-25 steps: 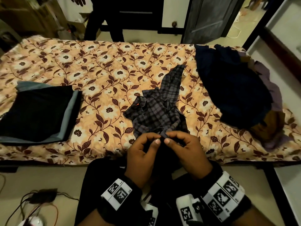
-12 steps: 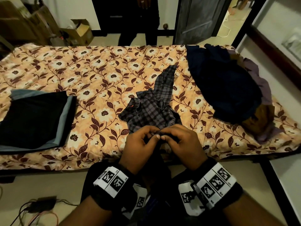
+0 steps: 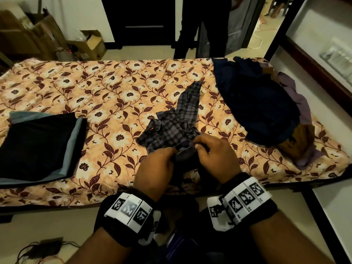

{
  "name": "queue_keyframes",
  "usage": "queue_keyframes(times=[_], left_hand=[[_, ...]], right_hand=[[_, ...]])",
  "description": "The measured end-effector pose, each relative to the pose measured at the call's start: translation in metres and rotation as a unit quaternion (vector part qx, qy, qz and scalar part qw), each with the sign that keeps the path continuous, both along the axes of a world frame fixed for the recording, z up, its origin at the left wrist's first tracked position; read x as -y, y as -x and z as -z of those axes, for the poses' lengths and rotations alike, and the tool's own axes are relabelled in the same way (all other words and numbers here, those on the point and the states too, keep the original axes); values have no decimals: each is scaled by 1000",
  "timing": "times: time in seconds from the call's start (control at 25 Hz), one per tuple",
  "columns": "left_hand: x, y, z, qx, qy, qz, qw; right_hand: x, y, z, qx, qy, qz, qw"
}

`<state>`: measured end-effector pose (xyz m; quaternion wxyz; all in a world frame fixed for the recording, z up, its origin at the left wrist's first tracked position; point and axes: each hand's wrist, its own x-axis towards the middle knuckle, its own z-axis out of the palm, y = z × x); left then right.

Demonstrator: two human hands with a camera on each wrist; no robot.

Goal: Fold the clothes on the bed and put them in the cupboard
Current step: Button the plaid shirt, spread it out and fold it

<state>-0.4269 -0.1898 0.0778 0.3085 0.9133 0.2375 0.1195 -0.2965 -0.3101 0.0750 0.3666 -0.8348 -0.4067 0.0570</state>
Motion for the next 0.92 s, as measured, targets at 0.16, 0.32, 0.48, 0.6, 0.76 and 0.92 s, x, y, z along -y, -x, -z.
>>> queue_keyframes(times=[0.16, 0.32, 0.48, 0.6, 0.76, 0.92], left_hand=[[-28, 22, -3, 13, -53, -74, 996], [-54, 38, -5, 108, -129, -129, 977], [-51, 44, -10, 218, -38, -181, 958], [-45, 39, -16, 247, 64, -240, 937], [-17, 33, -28, 295, 101, -186, 932], [11, 26, -33, 335, 117, -53, 933]], right_hand=[[12, -27, -8, 11, 46, -109, 993], [33, -38, -18, -45, -25, -81, 995], [44, -32, -21, -49, -42, -43, 997], [49, -23, -31, -91, -19, -3, 996], [43, 1, -47, -269, -28, -76, 960], [31, 19, -58, -356, -192, -72, 912]])
